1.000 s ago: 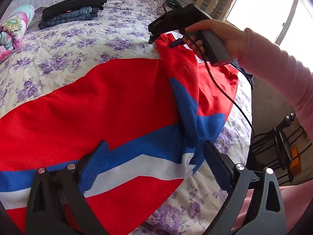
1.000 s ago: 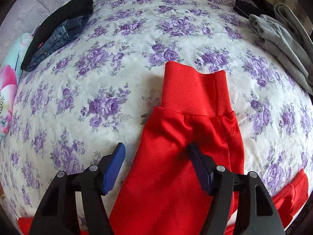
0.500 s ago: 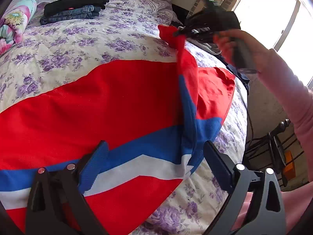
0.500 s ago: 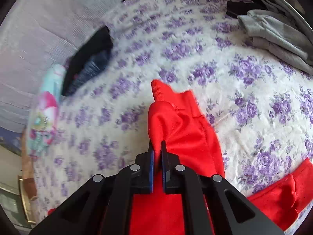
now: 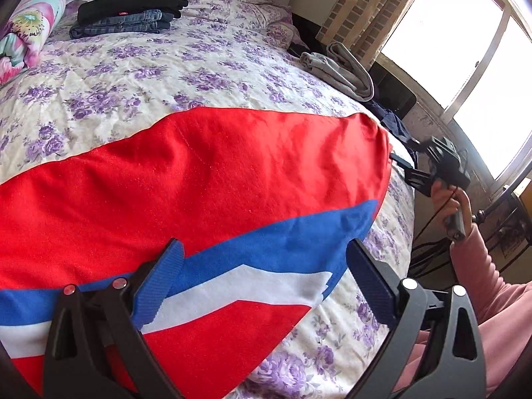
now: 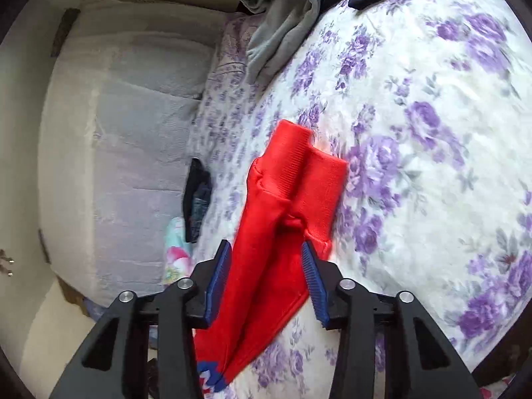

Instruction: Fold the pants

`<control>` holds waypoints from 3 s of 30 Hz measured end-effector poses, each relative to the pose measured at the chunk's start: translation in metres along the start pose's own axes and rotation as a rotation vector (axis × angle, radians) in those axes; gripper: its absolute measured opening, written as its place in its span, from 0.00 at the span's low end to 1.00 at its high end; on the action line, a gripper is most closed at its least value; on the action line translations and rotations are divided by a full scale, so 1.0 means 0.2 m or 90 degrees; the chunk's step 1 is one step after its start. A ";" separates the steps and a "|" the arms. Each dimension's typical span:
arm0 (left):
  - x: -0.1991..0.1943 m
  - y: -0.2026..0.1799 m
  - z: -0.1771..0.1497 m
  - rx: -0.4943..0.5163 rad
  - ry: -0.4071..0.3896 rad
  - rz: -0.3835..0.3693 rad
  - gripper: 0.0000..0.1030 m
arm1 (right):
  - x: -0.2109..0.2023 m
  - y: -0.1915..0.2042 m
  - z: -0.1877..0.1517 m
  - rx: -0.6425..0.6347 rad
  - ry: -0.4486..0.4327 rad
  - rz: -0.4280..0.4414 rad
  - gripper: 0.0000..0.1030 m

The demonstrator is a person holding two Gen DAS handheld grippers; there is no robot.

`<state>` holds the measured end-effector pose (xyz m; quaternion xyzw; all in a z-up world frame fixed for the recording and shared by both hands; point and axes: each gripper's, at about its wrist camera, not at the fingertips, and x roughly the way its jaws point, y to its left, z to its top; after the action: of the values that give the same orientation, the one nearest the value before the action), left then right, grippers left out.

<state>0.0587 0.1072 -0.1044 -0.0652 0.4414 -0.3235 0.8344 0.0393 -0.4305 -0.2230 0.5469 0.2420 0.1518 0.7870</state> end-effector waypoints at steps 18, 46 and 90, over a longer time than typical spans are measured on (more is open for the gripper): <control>0.02 -0.03 -0.02 0.029 -0.005 0.049 0.94 | 0.28 0.33 0.21 -0.197 0.045 -0.106 0.15; 0.13 -0.28 0.02 0.011 -0.012 0.062 0.94 | 0.48 0.75 -0.61 -0.585 0.172 -0.042 0.48; 0.47 -0.55 0.04 0.087 0.018 0.117 0.95 | 0.24 0.30 -0.03 -0.470 0.065 -0.215 0.09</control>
<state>0.0491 -0.0372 -0.1219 0.0371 0.4342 -0.2759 0.8567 0.0770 -0.3805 -0.1780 0.1722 0.2961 0.1242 0.9312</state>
